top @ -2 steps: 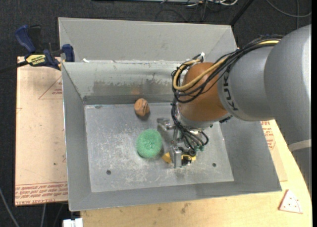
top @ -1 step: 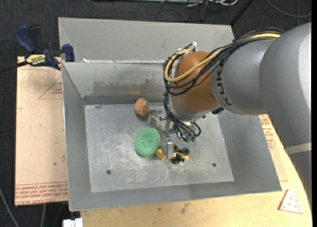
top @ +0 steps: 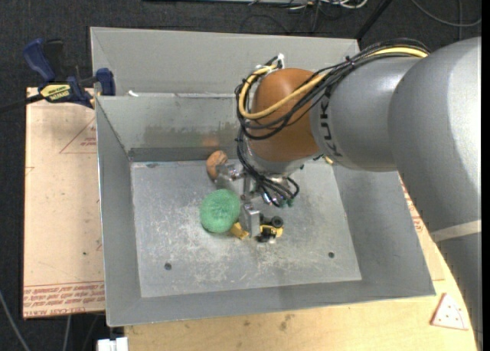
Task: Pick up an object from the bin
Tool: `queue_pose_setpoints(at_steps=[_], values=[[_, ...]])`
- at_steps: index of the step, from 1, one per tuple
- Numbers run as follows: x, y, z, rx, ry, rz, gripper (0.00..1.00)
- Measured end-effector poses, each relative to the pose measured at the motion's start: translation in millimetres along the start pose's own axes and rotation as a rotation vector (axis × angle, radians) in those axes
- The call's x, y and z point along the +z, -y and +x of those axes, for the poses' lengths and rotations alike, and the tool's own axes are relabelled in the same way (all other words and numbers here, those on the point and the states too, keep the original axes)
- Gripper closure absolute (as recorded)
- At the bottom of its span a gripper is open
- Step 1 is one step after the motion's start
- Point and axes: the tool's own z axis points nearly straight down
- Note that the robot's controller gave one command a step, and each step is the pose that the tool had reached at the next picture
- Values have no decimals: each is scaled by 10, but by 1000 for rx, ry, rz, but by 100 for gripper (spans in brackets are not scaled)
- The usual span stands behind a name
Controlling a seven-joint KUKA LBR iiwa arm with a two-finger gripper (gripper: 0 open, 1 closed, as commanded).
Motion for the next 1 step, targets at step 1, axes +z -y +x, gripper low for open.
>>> queue_pose_setpoints(at_steps=[1], values=[[29, -236, 217, 6, 6, 0, 100]])
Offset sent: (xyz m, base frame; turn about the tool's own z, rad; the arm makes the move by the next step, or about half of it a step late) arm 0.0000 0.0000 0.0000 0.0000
